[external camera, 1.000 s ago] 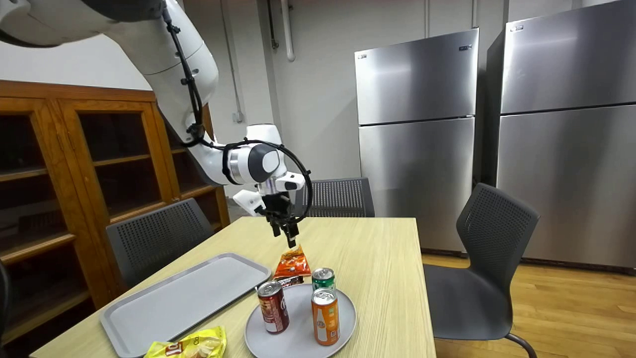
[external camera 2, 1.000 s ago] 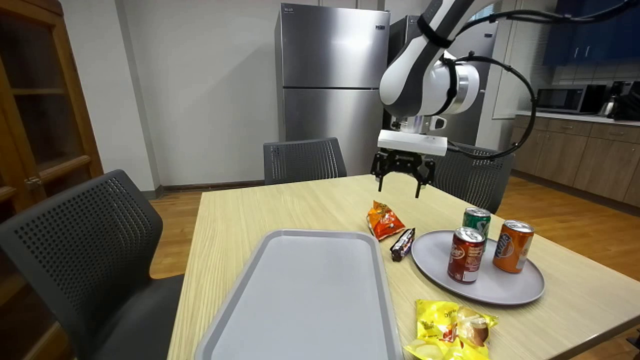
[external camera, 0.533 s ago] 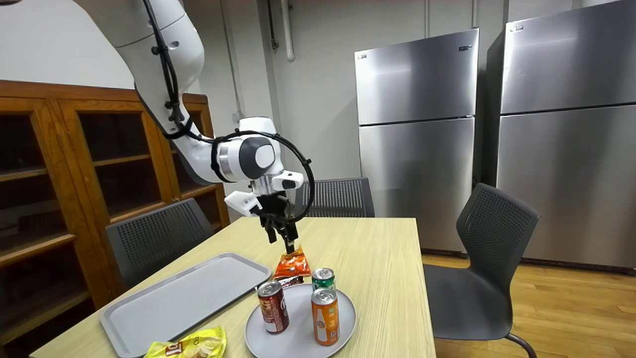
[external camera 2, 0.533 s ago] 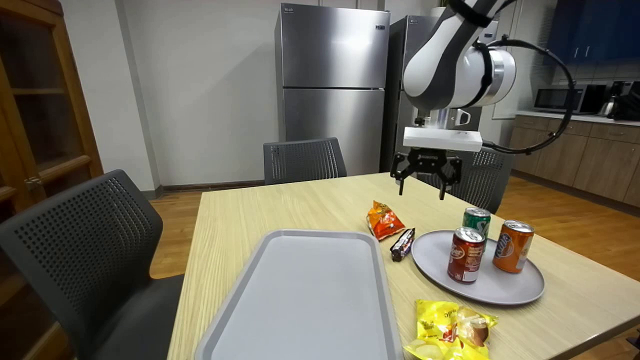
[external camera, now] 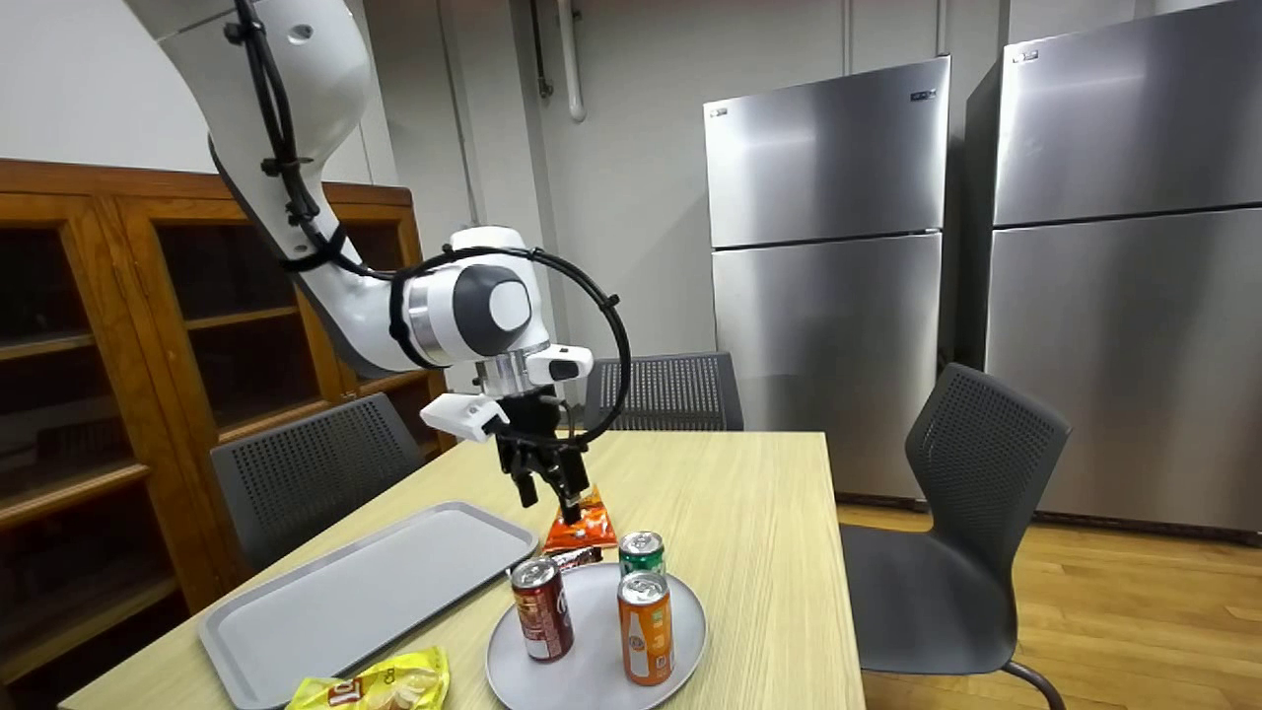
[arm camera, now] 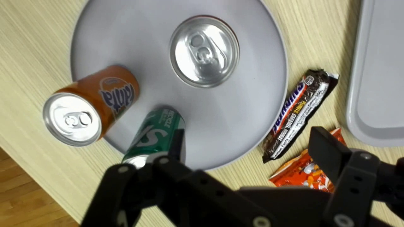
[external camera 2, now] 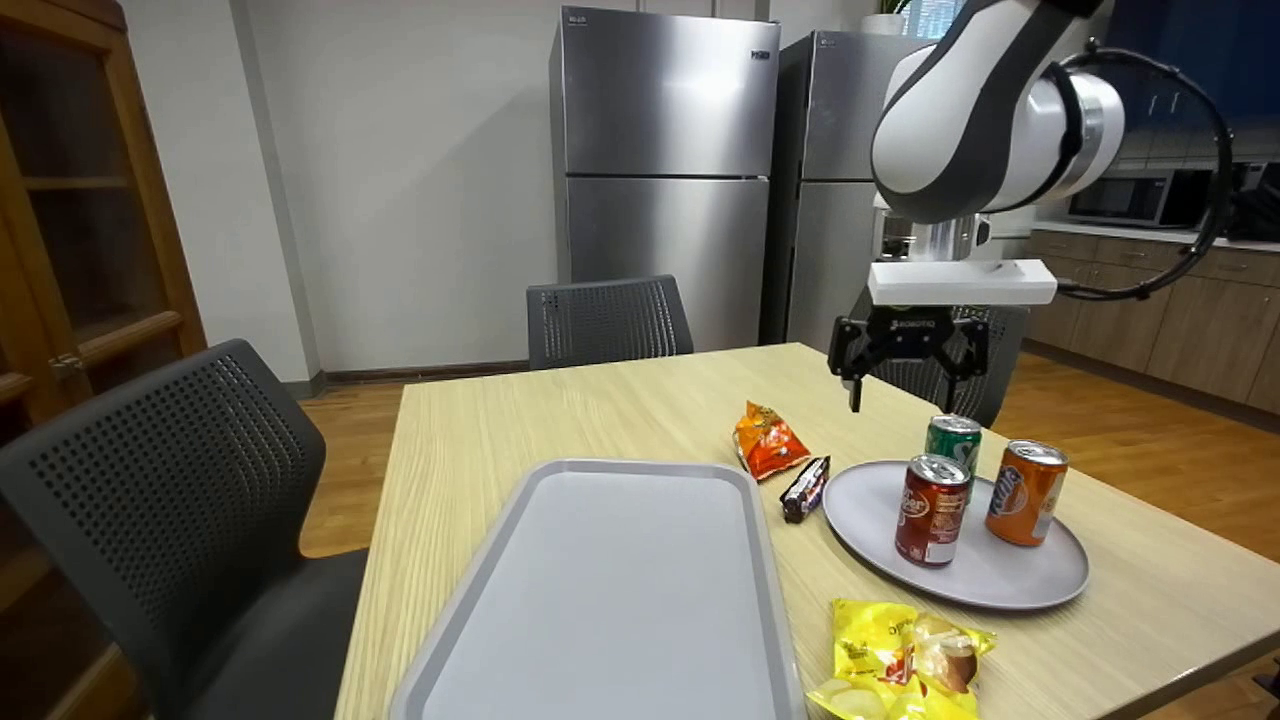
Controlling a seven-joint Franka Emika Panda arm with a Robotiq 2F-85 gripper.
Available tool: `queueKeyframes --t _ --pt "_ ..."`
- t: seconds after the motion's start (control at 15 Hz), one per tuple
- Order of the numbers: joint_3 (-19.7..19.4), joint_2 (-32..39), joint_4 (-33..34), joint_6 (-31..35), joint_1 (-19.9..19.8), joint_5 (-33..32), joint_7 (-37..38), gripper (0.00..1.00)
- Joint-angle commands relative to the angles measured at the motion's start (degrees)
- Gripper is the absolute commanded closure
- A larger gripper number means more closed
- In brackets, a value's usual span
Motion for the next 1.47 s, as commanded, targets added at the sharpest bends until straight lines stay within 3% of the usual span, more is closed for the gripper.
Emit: queueKeyframes --t 0.0,0.53,1.4 --pt "0.73 -4.5 -5.63 0.0 -1.88 -3.1 -1.48 0.0" --pt "0.78 -4.66 -10.2 -0.01 -3.55 -7.14 -0.97 0.0" --pt "1.98 -4.72 -10.26 0.41 -3.7 -5.8 -2.78 0.0"
